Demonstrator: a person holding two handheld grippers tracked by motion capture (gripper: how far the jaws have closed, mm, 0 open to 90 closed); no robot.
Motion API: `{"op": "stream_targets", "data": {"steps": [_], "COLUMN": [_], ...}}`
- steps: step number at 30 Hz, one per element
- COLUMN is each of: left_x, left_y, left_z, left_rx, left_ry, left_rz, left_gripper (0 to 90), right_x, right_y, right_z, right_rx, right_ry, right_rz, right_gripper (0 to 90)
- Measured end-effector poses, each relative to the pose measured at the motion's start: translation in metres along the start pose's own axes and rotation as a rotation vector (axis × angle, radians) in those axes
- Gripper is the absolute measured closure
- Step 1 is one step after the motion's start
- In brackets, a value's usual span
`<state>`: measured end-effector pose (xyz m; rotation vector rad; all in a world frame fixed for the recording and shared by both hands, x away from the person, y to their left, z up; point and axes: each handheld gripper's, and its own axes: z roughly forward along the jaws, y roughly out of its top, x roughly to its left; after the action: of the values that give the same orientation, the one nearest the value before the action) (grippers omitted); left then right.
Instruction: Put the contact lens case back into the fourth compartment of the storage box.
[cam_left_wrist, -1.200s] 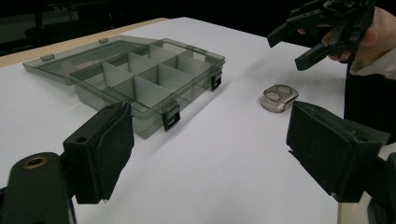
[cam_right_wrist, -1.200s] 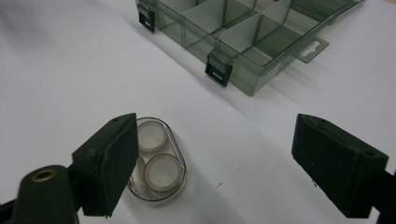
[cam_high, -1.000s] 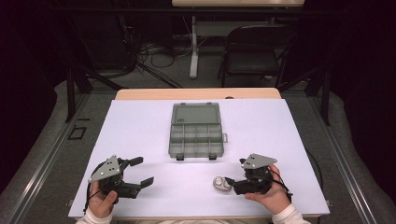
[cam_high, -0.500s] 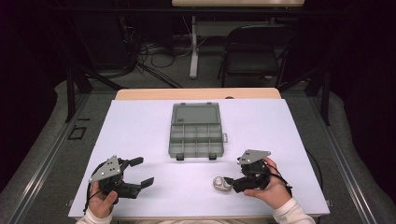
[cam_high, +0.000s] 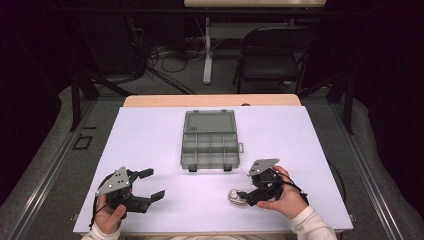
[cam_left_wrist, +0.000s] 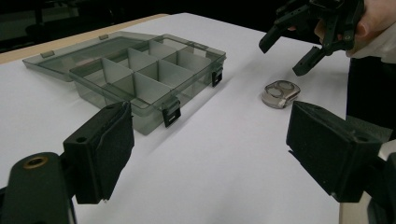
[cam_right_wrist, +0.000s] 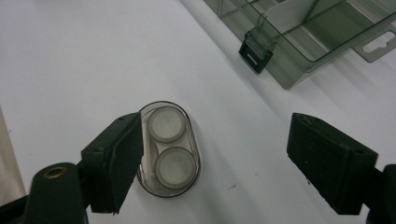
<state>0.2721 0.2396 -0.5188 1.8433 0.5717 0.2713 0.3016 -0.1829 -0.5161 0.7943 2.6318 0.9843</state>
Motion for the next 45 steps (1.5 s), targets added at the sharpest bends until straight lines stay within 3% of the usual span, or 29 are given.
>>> {"op": "stream_targets", "data": {"steps": [13,18,32,45], "left_x": [0.000,0.000,0.000,0.000], "left_y": [0.000,0.000,0.000,0.000], "left_z": [0.000,0.000,0.000,0.000], "left_rx": [0.002,0.006,0.005,0.007], "left_ry": [0.001,0.003,0.003,0.000], "left_rz": [0.000,0.002,0.000,-0.002], "left_gripper": [15.5,15.6,15.5,15.5], "right_x": [0.009,0.011,0.014,0.014], "right_y": [0.005,0.005,0.003,0.002], "right_z": [0.010,0.014,0.025,0.027], "right_rx": [0.034,0.041,0.098,0.090], "right_ry": [0.060,0.071,0.106,0.110], "right_rz": [-0.095,-0.119,-0.125,-0.127], "right_gripper": [26.0,34.7,35.8,39.1]}}
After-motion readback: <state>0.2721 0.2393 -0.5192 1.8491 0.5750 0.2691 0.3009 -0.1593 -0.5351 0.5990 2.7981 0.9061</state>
